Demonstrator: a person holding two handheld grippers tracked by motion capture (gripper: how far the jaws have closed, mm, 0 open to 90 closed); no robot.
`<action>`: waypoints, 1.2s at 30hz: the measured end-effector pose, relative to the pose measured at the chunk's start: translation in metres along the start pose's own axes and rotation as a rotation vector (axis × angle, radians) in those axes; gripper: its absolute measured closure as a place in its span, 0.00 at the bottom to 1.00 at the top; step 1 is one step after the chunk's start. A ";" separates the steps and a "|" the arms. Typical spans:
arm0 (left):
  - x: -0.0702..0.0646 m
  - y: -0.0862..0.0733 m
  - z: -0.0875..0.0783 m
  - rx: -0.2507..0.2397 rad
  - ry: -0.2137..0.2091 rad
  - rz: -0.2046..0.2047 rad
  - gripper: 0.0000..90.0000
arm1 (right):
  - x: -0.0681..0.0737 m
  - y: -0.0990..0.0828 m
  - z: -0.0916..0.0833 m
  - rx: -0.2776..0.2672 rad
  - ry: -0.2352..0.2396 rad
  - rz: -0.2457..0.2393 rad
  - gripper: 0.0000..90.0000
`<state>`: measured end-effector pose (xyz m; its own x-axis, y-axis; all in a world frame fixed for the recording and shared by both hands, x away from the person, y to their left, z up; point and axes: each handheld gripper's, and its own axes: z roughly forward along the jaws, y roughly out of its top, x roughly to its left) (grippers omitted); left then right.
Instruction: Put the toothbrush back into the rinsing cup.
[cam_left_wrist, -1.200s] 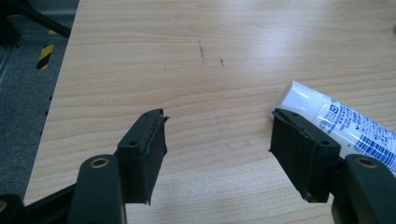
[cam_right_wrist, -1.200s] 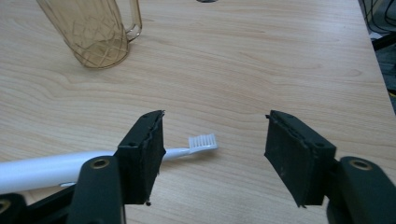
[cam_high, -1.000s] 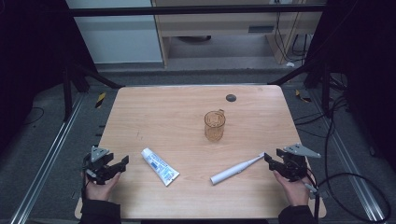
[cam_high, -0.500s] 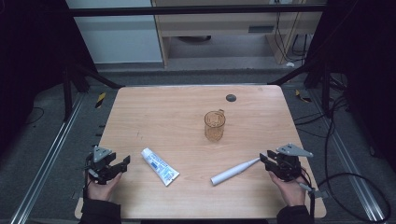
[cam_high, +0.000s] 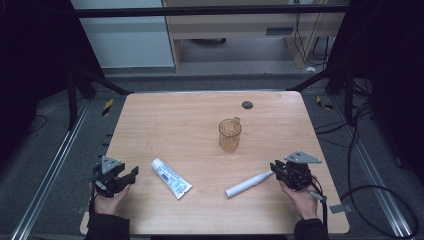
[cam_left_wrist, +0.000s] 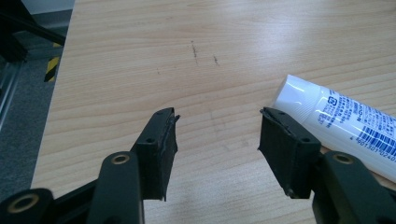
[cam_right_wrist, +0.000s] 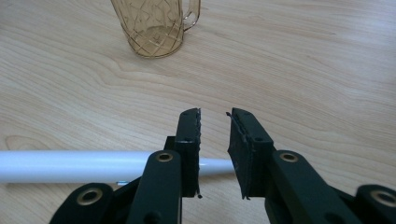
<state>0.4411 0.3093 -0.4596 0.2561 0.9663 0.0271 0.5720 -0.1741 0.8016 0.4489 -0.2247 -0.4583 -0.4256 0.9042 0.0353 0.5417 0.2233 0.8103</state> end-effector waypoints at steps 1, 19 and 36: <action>0.000 0.000 0.000 -0.005 0.011 0.003 0.50 | 0.000 0.000 0.002 0.007 -0.003 -0.003 0.85; -0.002 -0.001 0.001 -0.010 0.017 0.023 0.50 | -0.011 -0.006 0.025 0.076 0.000 0.028 1.00; -0.003 -0.001 0.003 0.008 0.001 0.023 0.48 | -0.007 -0.009 0.034 0.120 -0.002 0.002 1.00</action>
<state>0.4420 0.3060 -0.4624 0.2682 0.9623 0.0460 0.5723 -0.1976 0.7959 0.4719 -0.2211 -0.4853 -0.4231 0.9054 0.0358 0.6254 0.2633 0.7345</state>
